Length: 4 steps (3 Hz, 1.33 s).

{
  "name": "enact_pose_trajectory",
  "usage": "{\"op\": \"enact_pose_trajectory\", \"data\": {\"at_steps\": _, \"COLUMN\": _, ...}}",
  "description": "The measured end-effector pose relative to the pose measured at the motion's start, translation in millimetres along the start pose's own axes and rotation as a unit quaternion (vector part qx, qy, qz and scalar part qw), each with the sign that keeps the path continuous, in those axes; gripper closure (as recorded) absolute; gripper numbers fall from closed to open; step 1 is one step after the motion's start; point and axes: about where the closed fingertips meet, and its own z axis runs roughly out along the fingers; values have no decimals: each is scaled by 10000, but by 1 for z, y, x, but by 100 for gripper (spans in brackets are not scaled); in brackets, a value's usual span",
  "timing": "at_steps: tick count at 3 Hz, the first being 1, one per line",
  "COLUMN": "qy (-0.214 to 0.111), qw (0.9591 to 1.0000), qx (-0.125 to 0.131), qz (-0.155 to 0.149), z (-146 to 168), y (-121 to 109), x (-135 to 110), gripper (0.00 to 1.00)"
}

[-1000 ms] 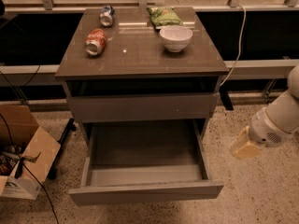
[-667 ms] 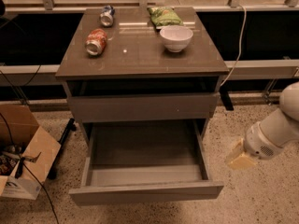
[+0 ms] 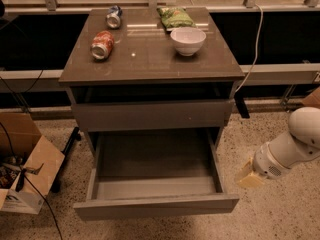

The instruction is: Close middle drawer

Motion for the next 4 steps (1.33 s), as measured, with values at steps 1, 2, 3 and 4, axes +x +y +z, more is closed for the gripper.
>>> {"op": "enact_pose_trajectory", "data": {"at_steps": 1, "qy": 96, "qw": 9999, "qx": -42, "qz": -34, "z": 24, "y": 0, "x": -2, "gripper": 100}}
{"op": "enact_pose_trajectory", "data": {"at_steps": 2, "qy": 75, "qw": 9998, "qx": -112, "qz": -145, "z": 59, "y": 1, "x": 2, "gripper": 100}}
{"op": "enact_pose_trajectory", "data": {"at_steps": 3, "qy": 69, "qw": 9996, "qx": -231, "qz": -145, "z": 103, "y": 5, "x": 11, "gripper": 100}}
{"op": "enact_pose_trajectory", "data": {"at_steps": 4, "qy": 22, "qw": 9994, "qx": -351, "qz": -47, "z": 151, "y": 6, "x": 15, "gripper": 100}}
